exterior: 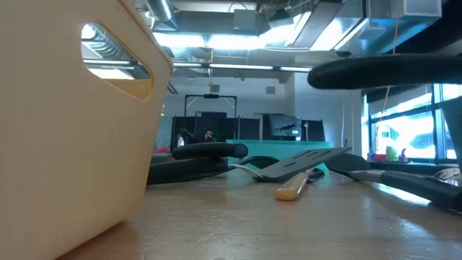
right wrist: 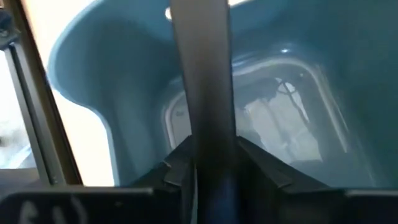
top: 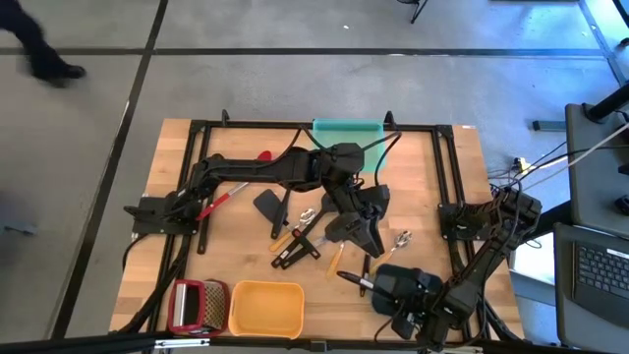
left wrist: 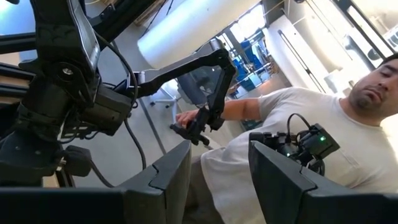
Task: Pick & Place Kitchen Items
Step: Put the black serving spoon into the blue bin, then adjust the yellow bin
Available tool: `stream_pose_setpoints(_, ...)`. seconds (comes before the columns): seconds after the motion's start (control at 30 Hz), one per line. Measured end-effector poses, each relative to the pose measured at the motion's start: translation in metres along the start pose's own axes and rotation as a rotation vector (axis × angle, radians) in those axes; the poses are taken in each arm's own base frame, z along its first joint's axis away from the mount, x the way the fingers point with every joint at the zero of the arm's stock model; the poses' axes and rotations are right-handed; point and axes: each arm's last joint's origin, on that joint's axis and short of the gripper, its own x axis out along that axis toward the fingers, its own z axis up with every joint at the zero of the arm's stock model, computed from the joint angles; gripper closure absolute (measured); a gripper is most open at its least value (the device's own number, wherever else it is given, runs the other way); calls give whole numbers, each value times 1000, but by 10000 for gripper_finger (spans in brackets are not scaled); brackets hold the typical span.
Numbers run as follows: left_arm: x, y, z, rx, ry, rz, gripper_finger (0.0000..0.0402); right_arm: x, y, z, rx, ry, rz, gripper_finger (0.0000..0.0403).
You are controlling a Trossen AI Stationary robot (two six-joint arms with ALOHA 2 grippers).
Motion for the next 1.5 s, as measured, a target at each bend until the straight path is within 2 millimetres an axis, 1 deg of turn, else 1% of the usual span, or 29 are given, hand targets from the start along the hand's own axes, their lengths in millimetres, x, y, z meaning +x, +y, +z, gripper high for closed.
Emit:
stream_pose_setpoints(0.13, 0, 0, 0, 3, 0, 0, 247, 0, 0, -1, 29, 15, 1, 275)
stream_pose_setpoints(0.57, 0, 0, 0, 11, 5, -4, 247, 0, 1, 0, 37, 20, 11, 275)
stream_pose_setpoints(0.73, 0, 0, -1, 20, 17, -17, 247, -1, 1, -1, 42, 78, 15, 275)
stream_pose_setpoints(1.0, 0, 0, -1, 51, 19, -19, 247, -16, -1, 7, 54, 85, 39, 274)
stream_pose_setpoints(1.5, -1, 0, 0, 71, 18, -18, 247, -54, -20, 29, 47, 81, 19, 274)
